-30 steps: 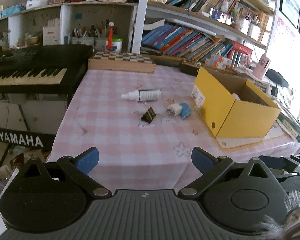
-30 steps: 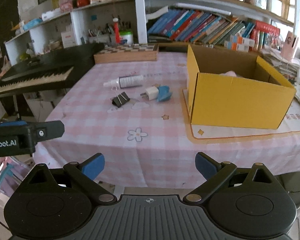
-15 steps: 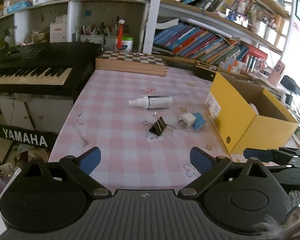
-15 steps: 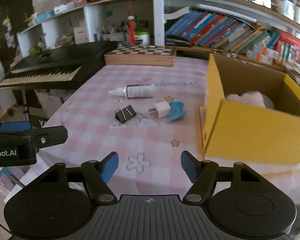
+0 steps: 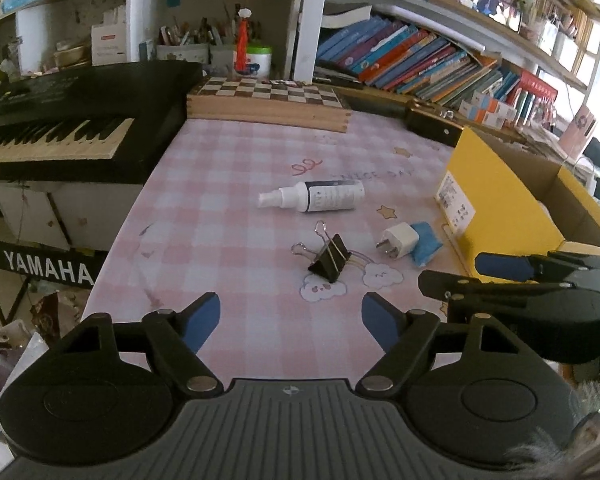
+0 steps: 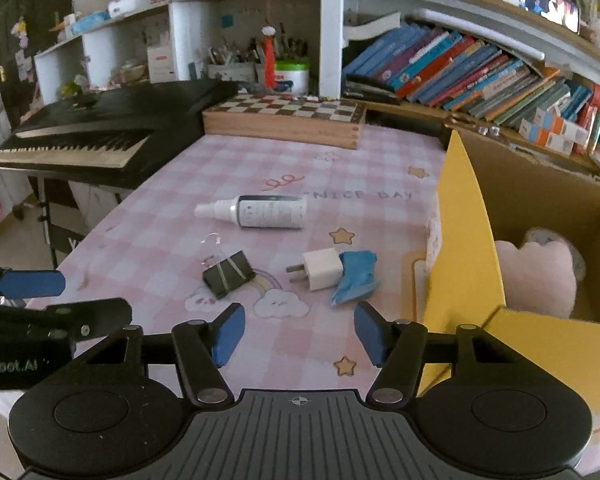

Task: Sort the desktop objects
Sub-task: 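Move both tools toward the binder clip and white charger on the table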

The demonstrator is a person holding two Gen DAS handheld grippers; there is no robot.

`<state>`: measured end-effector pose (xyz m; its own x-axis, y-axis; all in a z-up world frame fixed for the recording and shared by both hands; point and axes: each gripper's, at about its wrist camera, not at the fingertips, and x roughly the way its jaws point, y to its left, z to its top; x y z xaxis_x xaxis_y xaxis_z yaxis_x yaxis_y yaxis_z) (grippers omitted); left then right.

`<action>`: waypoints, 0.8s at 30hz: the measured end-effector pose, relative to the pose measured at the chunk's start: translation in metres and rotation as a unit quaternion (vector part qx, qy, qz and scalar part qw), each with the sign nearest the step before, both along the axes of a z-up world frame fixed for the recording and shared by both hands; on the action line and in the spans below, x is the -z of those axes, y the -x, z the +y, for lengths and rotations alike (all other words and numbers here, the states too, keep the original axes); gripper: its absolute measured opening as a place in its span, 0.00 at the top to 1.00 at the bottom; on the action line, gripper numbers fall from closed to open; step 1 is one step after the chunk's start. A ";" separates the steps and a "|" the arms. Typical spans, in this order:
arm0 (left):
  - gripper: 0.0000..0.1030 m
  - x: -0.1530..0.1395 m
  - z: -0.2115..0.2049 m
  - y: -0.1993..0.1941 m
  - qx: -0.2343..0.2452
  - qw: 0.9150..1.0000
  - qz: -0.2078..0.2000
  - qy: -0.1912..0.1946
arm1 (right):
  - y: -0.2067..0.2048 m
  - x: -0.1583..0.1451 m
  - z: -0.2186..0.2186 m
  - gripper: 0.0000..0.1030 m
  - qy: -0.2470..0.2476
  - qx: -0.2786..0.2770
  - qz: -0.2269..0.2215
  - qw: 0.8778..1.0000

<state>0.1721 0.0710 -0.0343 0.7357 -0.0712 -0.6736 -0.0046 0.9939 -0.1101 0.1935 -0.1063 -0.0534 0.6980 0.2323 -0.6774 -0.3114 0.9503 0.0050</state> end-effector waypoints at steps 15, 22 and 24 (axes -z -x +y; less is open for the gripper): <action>0.25 0.012 -0.019 -0.042 0.021 1.000 0.011 -0.003 | -0.016 0.004 -0.018 0.58 0.037 0.042 0.016 0.998; 0.26 0.018 -0.025 -0.058 0.034 0.999 0.015 -0.010 | -0.034 0.011 -0.010 0.54 0.032 0.017 0.029 0.999; 0.29 0.021 -0.027 -0.064 0.041 0.999 0.014 -0.016 | -0.042 0.015 -0.007 0.54 0.035 0.016 0.037 0.999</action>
